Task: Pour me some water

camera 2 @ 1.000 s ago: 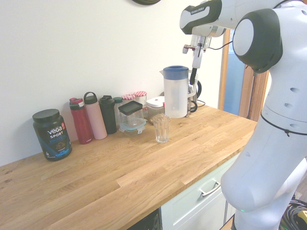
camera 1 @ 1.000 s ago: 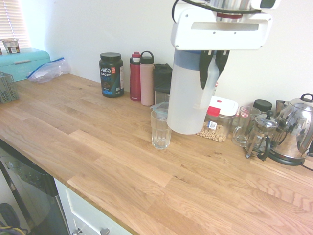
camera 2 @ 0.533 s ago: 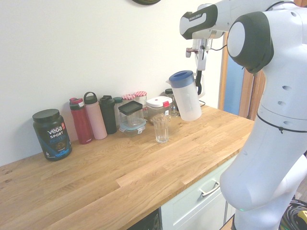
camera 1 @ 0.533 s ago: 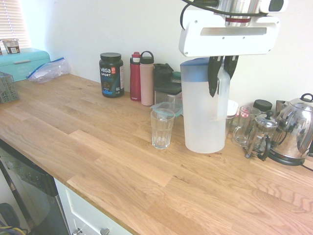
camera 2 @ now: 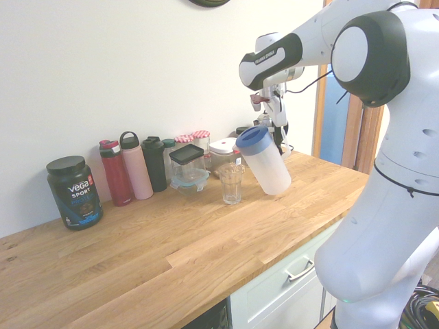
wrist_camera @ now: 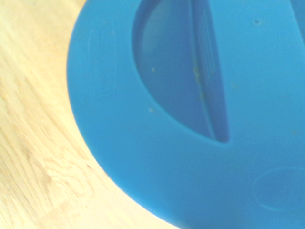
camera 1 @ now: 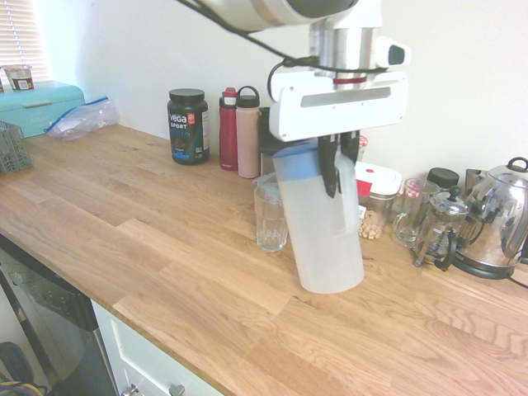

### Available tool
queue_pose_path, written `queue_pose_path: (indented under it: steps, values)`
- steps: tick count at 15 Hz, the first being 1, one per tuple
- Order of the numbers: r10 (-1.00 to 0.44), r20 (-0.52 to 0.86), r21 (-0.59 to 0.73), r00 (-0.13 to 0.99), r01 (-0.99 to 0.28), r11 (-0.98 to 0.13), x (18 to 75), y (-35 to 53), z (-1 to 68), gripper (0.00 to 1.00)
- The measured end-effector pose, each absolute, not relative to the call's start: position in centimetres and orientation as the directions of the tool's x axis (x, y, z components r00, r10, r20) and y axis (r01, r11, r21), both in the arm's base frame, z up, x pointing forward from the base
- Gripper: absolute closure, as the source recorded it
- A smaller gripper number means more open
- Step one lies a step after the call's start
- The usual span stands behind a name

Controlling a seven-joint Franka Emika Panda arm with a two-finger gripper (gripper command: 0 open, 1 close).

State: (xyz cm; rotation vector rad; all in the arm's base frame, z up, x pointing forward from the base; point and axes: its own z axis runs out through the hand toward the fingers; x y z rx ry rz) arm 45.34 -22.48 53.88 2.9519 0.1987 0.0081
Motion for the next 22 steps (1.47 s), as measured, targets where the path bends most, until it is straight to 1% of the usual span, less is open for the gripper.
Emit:
queue_pose_path:
  steps: [3, 10, 14, 17, 22]
  values:
    - [0.149, -0.010, 0.212, 0.989, 0.148, -0.966, 45.5, -21.1, 53.3, 1.00]
    - [0.164, -0.032, 0.348, 0.986, 0.165, -0.923, 46.3, -19.6, 52.8, 1.00]
    - [0.175, -0.056, 0.443, 0.983, 0.182, -0.878, 46.5, -18.9, 53.2, 1.00]
    - [0.188, -0.074, 0.491, 0.979, 0.200, -0.848, 46.6, -17.0, 52.8, 1.00]
    - [0.207, -0.118, 0.603, 0.971, 0.235, -0.762, 46.4, -14.9, 52.3, 1.00]
